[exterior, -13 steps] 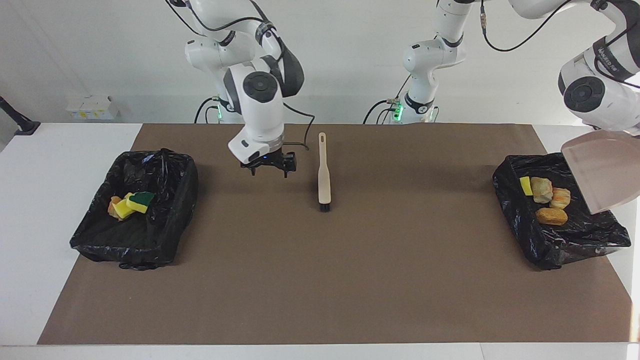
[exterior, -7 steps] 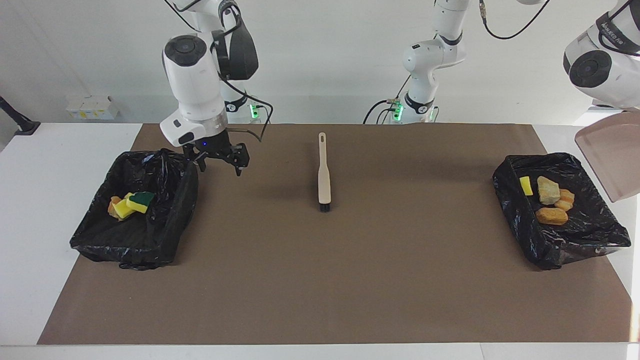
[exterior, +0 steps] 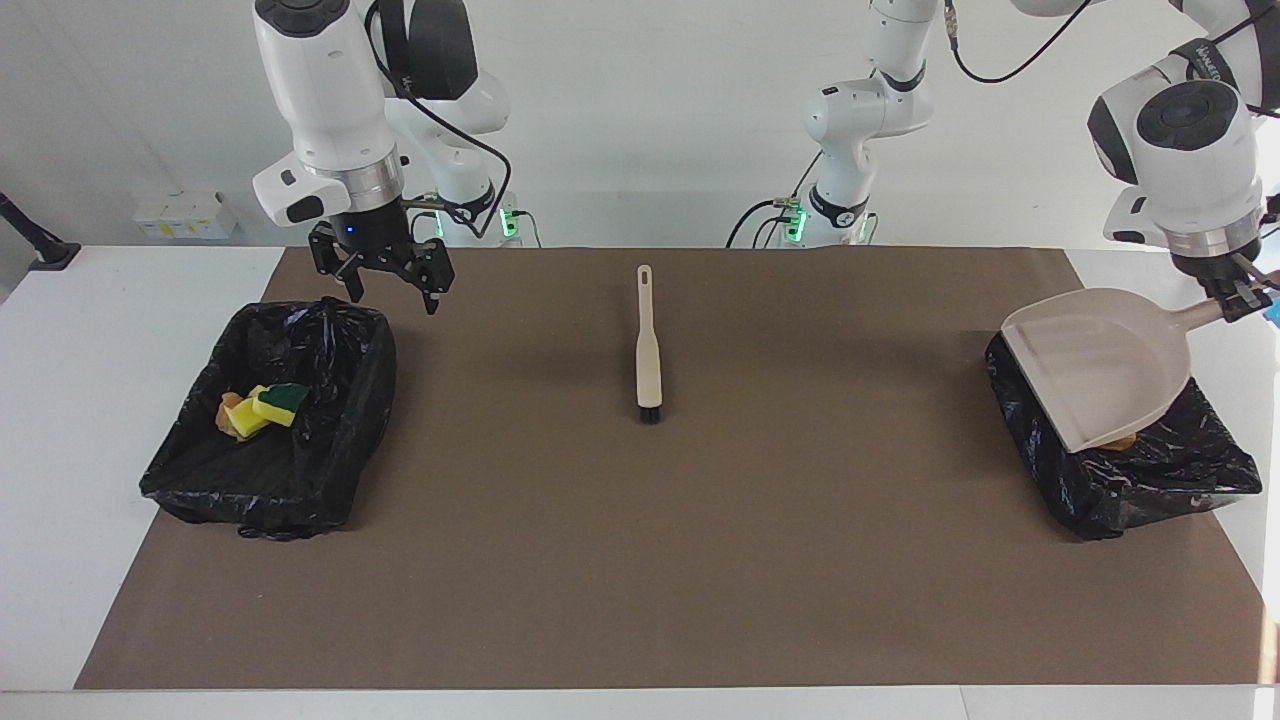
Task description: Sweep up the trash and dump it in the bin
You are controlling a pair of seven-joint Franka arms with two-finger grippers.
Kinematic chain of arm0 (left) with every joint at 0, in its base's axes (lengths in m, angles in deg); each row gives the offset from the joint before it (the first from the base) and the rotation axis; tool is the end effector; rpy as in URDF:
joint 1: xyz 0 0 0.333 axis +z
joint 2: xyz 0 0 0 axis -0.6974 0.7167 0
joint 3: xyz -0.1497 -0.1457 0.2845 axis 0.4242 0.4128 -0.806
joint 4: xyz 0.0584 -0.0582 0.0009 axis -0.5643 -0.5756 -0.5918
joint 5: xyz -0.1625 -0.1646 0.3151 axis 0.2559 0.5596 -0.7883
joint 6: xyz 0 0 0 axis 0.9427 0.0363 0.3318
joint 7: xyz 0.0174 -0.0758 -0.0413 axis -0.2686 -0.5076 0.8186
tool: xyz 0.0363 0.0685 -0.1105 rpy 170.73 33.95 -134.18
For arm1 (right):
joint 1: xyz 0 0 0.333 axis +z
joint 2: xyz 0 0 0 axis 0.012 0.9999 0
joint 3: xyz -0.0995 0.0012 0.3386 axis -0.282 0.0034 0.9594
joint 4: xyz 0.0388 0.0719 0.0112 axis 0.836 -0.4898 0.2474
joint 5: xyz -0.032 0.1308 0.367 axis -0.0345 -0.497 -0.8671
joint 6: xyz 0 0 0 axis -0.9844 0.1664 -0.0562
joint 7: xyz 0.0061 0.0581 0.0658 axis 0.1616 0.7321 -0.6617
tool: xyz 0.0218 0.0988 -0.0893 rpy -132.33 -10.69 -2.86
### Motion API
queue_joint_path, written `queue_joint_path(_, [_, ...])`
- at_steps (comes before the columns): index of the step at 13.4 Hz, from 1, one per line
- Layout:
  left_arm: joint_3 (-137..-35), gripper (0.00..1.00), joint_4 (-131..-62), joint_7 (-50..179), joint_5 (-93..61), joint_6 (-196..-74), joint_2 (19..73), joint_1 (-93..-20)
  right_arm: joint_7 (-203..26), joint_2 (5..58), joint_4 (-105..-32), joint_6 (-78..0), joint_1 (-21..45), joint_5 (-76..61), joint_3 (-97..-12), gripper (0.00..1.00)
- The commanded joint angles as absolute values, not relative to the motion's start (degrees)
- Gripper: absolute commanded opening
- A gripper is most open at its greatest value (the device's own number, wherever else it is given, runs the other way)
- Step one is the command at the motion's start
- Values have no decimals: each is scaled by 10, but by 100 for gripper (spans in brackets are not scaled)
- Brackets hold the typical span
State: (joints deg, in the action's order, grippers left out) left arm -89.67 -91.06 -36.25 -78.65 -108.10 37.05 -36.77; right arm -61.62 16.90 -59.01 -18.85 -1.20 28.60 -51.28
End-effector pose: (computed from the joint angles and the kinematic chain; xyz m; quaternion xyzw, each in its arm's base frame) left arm 0.5722 0.1392 0.5627 -0.6798 0.6655 0.1807 0.2498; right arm 0.5635 0.0689 0.6109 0.9951 -0.0843 0.0359 0.0380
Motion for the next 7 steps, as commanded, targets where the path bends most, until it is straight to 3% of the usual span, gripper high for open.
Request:
queue_joint_path(1, [-904,0,-932,-345,-711,-1084,366,-398,-636,173,-552,-152,-19,282,-510,100])
queue_joint_path(7, [-902,0,-930,-64,-584,-983,371,-488,-721,141,-541,-102,10,275,-615,100])
